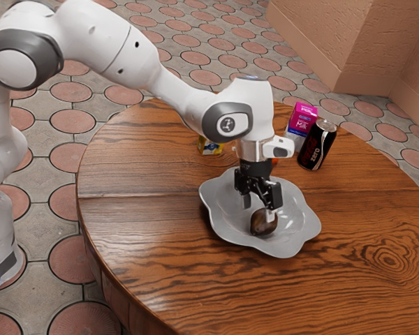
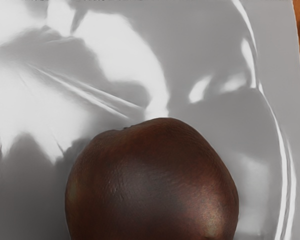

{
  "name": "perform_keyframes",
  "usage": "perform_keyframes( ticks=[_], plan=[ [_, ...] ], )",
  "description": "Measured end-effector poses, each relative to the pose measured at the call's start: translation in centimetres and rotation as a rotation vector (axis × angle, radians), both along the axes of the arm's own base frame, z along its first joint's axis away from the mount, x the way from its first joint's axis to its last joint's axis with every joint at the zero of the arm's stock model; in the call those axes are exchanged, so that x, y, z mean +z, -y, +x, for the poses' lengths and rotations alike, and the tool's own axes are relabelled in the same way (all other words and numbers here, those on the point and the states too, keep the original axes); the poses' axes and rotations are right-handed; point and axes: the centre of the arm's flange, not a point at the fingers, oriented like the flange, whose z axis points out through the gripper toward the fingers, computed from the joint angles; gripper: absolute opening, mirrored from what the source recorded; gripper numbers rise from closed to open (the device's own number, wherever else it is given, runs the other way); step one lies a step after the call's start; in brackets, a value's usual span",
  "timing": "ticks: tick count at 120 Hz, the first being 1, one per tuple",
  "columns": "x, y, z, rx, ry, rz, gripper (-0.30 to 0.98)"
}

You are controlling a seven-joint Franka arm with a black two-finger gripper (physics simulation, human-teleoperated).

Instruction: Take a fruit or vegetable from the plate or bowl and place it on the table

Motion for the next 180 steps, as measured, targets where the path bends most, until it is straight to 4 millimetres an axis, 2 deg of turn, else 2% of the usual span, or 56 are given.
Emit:
perform_keyframes(
  ticks=[50, 77, 128, 180],
  plan=[
    [-0.1, 0.2, 0.8, -0.011, 0.007, 0.009, 0.68],
    [-1.0, 0.4, 0.9, -0.016, -0.006, 0.014, 0.68],
    [-1.2, 1.5, 1.3, -0.033, -0.003, 0.016, 0.68],
    [-1.7, 1.4, 1.5, -0.032, -0.01, 0.019, 0.68]
  ],
)
